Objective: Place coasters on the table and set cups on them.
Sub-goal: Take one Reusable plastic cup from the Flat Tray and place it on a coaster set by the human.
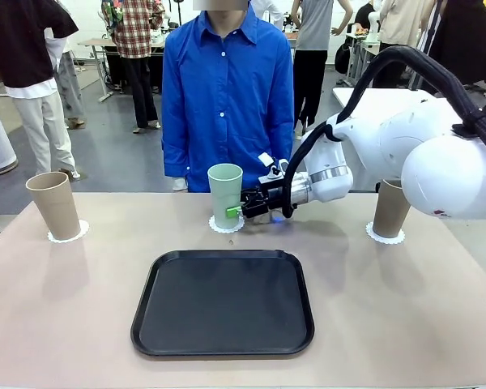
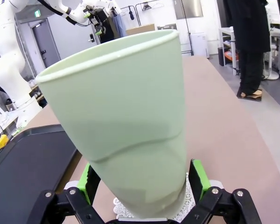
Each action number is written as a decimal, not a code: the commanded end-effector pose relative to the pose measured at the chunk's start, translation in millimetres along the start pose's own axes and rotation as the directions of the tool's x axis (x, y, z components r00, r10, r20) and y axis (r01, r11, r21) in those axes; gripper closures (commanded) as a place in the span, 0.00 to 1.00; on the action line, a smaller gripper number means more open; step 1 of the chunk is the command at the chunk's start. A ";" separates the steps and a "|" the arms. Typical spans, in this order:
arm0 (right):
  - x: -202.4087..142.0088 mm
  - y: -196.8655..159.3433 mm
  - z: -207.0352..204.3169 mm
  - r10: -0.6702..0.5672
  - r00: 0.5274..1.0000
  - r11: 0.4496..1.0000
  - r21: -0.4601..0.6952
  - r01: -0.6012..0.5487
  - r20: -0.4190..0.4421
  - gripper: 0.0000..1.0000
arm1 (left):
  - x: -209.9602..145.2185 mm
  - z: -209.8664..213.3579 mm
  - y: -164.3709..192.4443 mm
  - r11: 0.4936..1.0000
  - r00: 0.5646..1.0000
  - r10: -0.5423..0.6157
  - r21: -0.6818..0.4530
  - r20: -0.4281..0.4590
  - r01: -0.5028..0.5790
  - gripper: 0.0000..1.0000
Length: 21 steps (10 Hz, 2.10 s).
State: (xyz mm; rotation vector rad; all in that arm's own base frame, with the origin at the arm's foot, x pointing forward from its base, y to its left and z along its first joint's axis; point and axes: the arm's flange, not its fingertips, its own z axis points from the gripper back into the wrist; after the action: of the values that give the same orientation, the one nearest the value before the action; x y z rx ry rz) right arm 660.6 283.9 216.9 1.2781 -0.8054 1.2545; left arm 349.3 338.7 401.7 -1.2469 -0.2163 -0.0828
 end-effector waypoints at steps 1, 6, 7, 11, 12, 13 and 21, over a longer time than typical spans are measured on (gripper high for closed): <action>14.6 -1.6 4.6 -0.019 0.999 0.999 0.031 0.020 -0.029 0.00 | -1.4 0.0 -2.1 1.000 1.000 0.001 0.004 0.003 -0.002 0.00; 27.2 2.6 19.6 -0.015 0.997 1.000 -0.001 0.015 -0.080 0.00 | -1.4 0.0 -2.1 1.000 1.000 0.001 0.004 0.003 -0.002 0.00; 28.4 3.4 21.6 -0.018 0.994 1.000 -0.009 0.017 -0.105 0.00 | -1.4 0.0 -2.1 1.000 1.000 0.001 0.004 0.003 -0.002 0.00; 43.6 14.6 40.0 -0.031 0.982 0.997 -0.074 0.017 -0.187 0.00 | -1.4 0.0 -2.1 1.000 1.000 0.001 0.004 0.003 -0.002 0.00; 49.0 19.3 46.0 -0.035 0.977 0.995 -0.095 0.015 -0.210 0.00 | -1.4 0.0 -2.1 1.000 1.000 0.001 0.004 0.003 -0.002 0.00; 57.1 27.3 53.0 -0.052 0.969 0.992 -0.125 0.022 -0.242 0.00 | -1.4 0.0 -2.1 1.000 1.000 0.001 0.004 0.003 -0.002 0.00; 182.8 159.6 56.3 -0.634 0.696 0.678 -0.676 0.289 -0.338 0.00 | -1.4 0.0 -2.1 1.000 1.000 0.001 0.004 0.003 -0.002 0.00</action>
State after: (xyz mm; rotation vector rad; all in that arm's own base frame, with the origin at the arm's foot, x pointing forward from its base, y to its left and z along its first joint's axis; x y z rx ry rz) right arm 571.8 228.9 428.6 0.5471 -0.4013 0.7885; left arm 349.3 338.7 401.5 -1.2471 -0.2161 -0.0827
